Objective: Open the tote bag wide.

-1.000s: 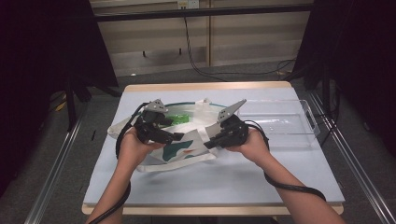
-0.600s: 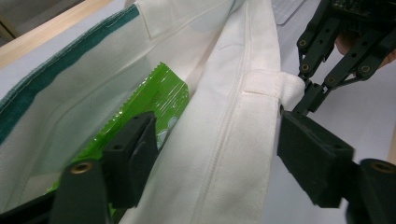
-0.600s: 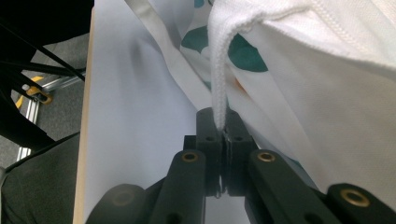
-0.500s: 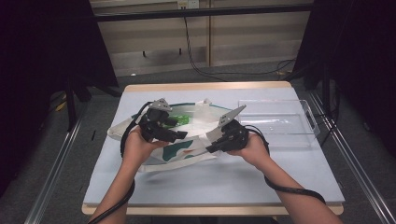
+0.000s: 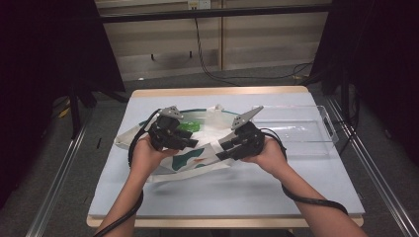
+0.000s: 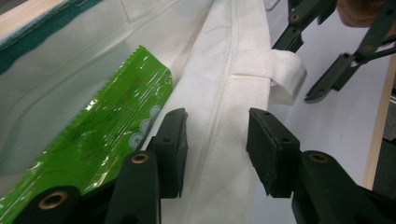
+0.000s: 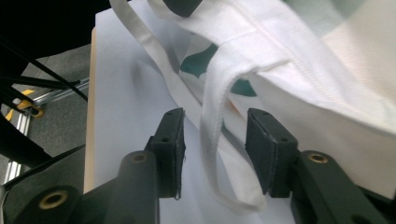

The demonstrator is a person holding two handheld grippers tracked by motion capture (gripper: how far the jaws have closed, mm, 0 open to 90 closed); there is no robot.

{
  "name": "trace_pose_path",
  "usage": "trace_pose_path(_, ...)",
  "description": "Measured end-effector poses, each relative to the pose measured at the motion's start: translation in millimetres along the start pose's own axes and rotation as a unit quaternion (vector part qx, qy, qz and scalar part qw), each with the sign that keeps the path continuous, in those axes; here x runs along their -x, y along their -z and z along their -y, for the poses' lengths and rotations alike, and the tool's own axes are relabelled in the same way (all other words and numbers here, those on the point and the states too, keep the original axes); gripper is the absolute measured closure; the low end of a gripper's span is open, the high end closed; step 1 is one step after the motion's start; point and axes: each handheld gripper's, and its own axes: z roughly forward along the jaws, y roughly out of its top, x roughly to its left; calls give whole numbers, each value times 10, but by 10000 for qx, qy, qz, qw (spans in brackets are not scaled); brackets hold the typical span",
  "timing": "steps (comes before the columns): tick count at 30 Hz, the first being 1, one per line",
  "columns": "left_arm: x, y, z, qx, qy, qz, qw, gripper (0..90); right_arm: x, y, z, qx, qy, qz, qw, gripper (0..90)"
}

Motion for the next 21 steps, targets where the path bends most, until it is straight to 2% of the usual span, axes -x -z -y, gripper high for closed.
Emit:
trace_pose_path(2,-4,1,8,62,45,8,10000,578,2,51,-12,38,3,73,10000,532)
trace_pose_path(10,-8,5,10,6,73,0,10000,581,-22,231,-103,185,82,267,9994,473)
trace_pose_path(16,-9,18,-15,-57,60,13,10000,580,-25,239,-190,247,149,401,9988,369)
trace_pose_path(20,-7,13,-16,-3,57,28,10000,580,14,214,-239,315,121,405,9986,354)
trace_pose_path(21,-13,19,-19,-53,27,23,10000,579,21,209,-248,291,103,428,9986,344)
